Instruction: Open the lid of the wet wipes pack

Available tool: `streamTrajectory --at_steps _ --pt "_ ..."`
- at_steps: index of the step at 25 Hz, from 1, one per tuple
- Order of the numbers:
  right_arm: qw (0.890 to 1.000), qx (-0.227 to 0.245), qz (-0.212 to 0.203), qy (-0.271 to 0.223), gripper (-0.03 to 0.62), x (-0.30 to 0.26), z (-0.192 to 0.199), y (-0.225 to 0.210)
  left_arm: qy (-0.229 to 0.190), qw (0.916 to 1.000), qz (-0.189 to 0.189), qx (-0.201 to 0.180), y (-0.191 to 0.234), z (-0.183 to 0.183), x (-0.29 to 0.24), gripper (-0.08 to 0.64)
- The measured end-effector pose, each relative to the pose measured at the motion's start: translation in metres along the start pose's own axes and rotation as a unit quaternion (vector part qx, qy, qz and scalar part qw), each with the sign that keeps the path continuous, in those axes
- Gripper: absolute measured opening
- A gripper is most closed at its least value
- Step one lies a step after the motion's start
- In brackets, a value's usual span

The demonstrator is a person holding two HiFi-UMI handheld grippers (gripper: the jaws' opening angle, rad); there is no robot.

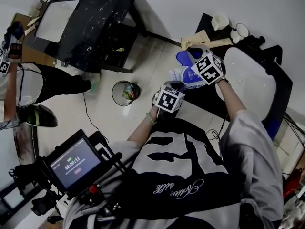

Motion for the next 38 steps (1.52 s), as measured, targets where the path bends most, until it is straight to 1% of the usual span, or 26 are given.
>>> streamTrajectory --at_steps 1,3,6,7,9,12,13,14,17,20,22,24,29,31,33,35,38 --pt "1.000 -0.010 0.001 0.014 -0.002 -0.004 0.008 0.001 -0.001 1.0000 0.001 0.001 0.000 0.000 -0.001 -0.002" --pt "0.999 -0.027 0.000 0.034 -0.002 -0.008 0.023 0.006 -0.005 1.0000 0.005 0.001 0.001 0.000 -0.002 -0.002" --pt "0.997 -0.061 0.010 0.036 -0.002 -0.002 0.037 0.009 -0.008 0.9999 0.012 0.002 0.000 0.000 -0.002 -0.002" --pt "0.997 -0.071 0.015 0.032 -0.002 0.001 0.038 0.008 -0.010 0.9998 0.016 0.008 0.000 0.000 0.000 -0.002" --pt "0.995 -0.090 0.028 0.020 -0.002 0.010 0.034 0.005 -0.021 0.9984 0.032 0.040 -0.002 -0.002 0.005 -0.002" --pt "0.991 -0.128 0.049 0.000 -0.002 0.027 0.027 0.002 -0.048 0.9913 0.061 0.107 -0.004 -0.007 0.013 -0.002" --pt "0.988 -0.142 0.057 -0.005 -0.002 0.034 0.025 0.003 -0.054 0.9893 0.066 0.118 -0.005 -0.008 0.015 -0.002" --pt "0.986 -0.153 0.065 -0.009 -0.002 0.041 0.024 0.004 -0.060 0.9884 0.069 0.122 -0.005 -0.008 0.018 -0.002" --pt "0.980 -0.179 0.084 -0.017 -0.002 0.060 0.022 0.012 -0.076 0.9880 0.073 0.113 -0.009 -0.012 0.025 -0.002" --pt "0.974 -0.206 0.094 -0.021 -0.002 0.074 0.023 0.024 -0.098 0.9847 0.085 0.116 -0.014 -0.022 0.033 -0.002" --pt "0.967 -0.231 0.104 -0.026 -0.002 0.088 0.025 0.036 -0.116 0.9813 0.095 0.120 -0.023 -0.027 0.041 -0.002" --pt "0.958 -0.258 0.119 -0.035 -0.002 0.114 0.028 0.054 -0.137 0.9775 0.106 0.119 -0.044 -0.026 0.055 -0.002" --pt "0.932 -0.312 0.166 -0.077 -0.002 0.198 0.025 0.116 -0.197 0.9661 0.129 0.106 -0.110 -0.002 0.108 -0.002" --pt "0.923 -0.330 0.176 -0.089 -0.002 0.217 0.024 0.134 -0.218 0.9618 0.130 0.102 -0.126 0.008 0.124 -0.002" --pt "0.916 -0.343 0.182 -0.099 -0.002 0.225 0.022 0.143 -0.232 0.9585 0.130 0.103 -0.131 0.013 0.136 -0.002" --pt "0.912 -0.349 0.185 -0.107 -0.002 0.230 0.019 0.152 -0.240 0.9577 0.125 0.098 -0.134 0.020 0.146 -0.002" --pt "0.906 -0.357 0.196 -0.115 -0.002 0.248 0.011 0.183 -0.249 0.9602 0.110 0.064 -0.142 0.048 0.170 -0.002"
Point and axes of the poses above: the fingertips, and each gripper's own axes: x backward along the fingers, y to its left, z out of its underside, the point moved 1 cm from there along x, backward along the fingers, and after that the axes turned 15 degrees about x, right-handed, at the moved point
